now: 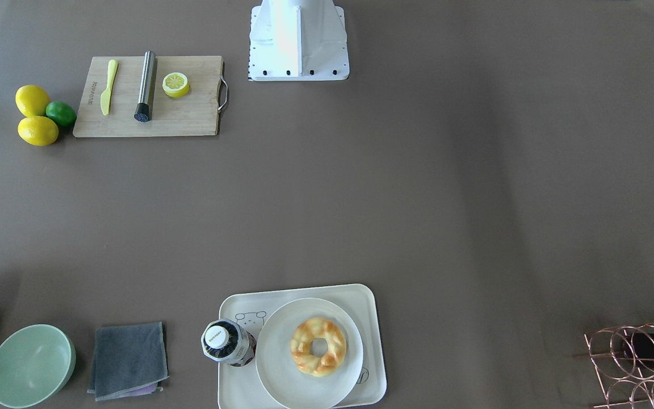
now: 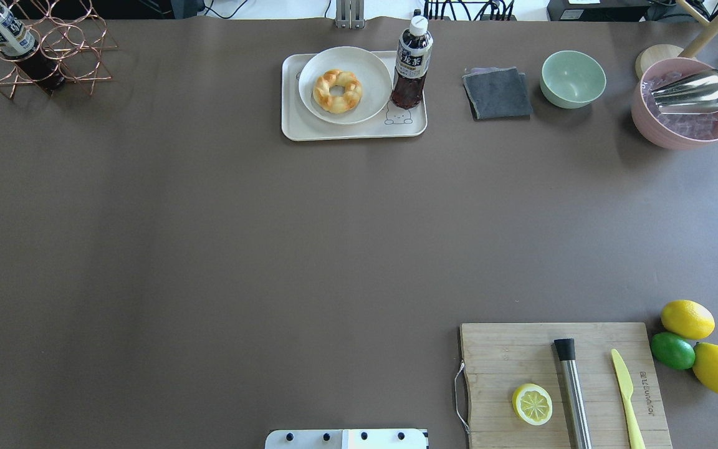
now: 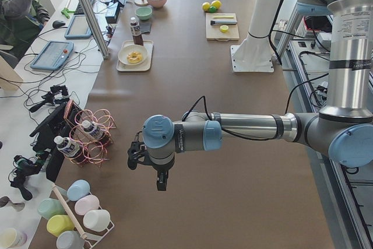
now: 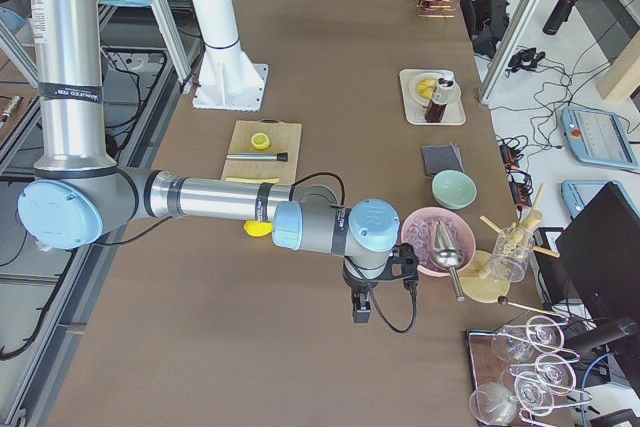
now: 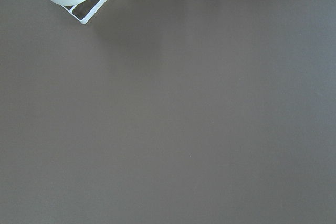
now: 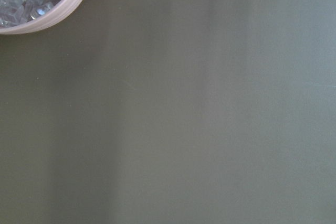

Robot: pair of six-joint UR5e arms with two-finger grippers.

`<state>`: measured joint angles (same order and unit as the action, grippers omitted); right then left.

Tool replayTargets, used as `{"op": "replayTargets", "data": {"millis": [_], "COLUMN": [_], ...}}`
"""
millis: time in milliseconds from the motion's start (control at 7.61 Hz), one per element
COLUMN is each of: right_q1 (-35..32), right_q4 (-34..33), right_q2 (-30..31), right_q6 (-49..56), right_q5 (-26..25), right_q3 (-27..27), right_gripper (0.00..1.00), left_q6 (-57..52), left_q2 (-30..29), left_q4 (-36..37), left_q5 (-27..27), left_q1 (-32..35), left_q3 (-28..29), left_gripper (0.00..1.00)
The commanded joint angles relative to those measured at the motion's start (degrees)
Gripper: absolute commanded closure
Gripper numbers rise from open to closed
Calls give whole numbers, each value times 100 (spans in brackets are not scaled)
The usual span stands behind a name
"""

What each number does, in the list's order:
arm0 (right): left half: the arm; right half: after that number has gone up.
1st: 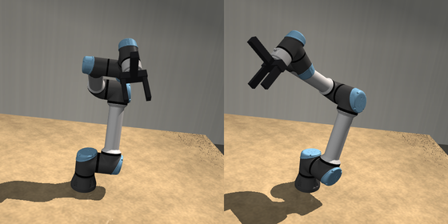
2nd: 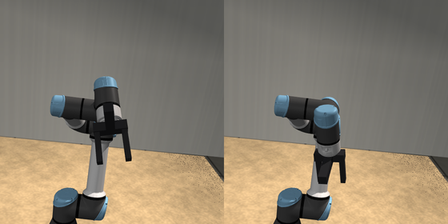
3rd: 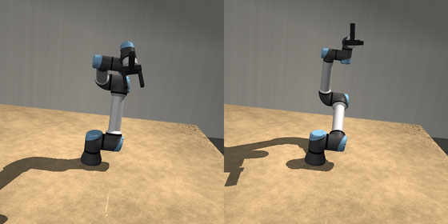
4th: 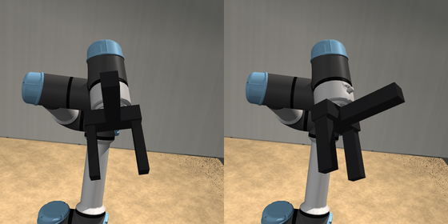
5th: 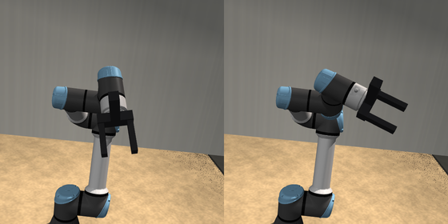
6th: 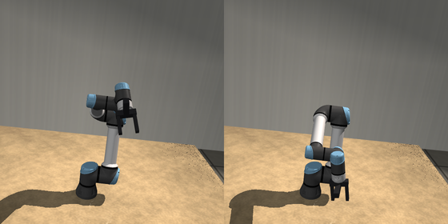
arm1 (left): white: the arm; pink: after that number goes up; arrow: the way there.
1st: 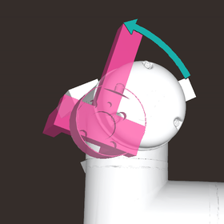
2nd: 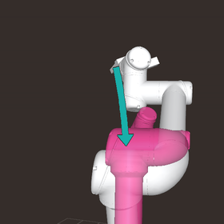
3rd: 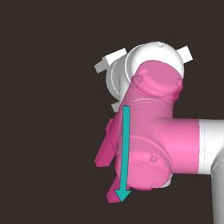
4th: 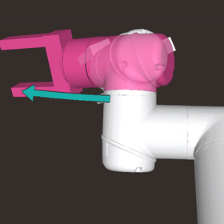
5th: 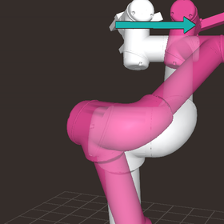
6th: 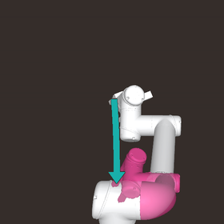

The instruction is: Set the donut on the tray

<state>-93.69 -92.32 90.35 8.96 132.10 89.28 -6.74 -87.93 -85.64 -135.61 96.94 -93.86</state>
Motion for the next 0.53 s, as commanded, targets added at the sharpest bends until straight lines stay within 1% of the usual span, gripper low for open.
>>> {"op": "replayTargets", "data": {"millis": [0,394], "right_q1": [-9,0], "right_q4": [4,4], "right_q2": [0,0], "right_q6": [0,0], "right_q5": [-8,-8], "right_q3": [11,20], "right_gripper": [0,0], "left_q6": [-11,-20], "left_q2": [30,126], "left_q4": [-119,-374], "left_q5": [8,17], "left_q1": [0,0], "left_q3": [-9,-9], "left_gripper": [2,2]}}
